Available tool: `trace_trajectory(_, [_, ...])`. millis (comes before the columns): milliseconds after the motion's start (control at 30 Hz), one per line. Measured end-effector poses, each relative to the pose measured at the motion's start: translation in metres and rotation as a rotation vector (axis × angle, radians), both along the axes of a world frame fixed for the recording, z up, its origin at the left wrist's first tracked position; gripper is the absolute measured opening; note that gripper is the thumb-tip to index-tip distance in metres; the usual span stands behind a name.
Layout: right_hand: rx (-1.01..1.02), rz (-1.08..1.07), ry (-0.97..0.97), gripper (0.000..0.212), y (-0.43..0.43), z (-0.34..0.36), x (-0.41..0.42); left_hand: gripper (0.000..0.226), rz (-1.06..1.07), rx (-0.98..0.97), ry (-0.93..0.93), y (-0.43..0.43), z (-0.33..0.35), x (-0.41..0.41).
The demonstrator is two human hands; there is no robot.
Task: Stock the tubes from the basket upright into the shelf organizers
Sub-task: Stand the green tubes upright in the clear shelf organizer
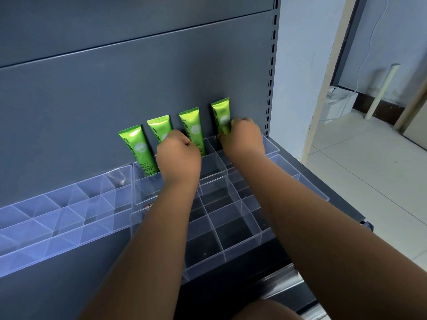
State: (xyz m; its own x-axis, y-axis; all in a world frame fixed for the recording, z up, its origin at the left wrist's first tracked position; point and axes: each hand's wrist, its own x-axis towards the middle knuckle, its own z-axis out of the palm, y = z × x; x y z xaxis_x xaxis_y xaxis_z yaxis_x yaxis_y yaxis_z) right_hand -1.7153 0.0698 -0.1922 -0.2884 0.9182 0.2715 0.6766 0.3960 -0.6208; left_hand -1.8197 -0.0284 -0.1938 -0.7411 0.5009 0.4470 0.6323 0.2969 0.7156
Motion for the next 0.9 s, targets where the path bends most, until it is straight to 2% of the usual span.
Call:
trace_trajectory(300, [-0.01,-0.01,0.006,0.025,-0.002,0.0,0.0,0.014,-0.014,-0.017,0.002,-0.002,0.003,0.001])
trace_trajectory(600, [-0.005,-0.007,0.008,0.039,-0.009,0.002,0.0,0.012,-0.052,-0.072,0.087,-0.008,0.014,0.004])
trace_trajectory(800, [0.04,-0.052,0.035,0.061,-0.02,0.019,0.008,0.007,-0.082,-0.183,0.185,-0.037,0.032,0.015])
trace_trajectory(900, [0.066,-0.061,0.084,0.062,-0.024,0.04,0.019,0.016,-0.075,-0.223,0.203,-0.062,0.044,0.028])
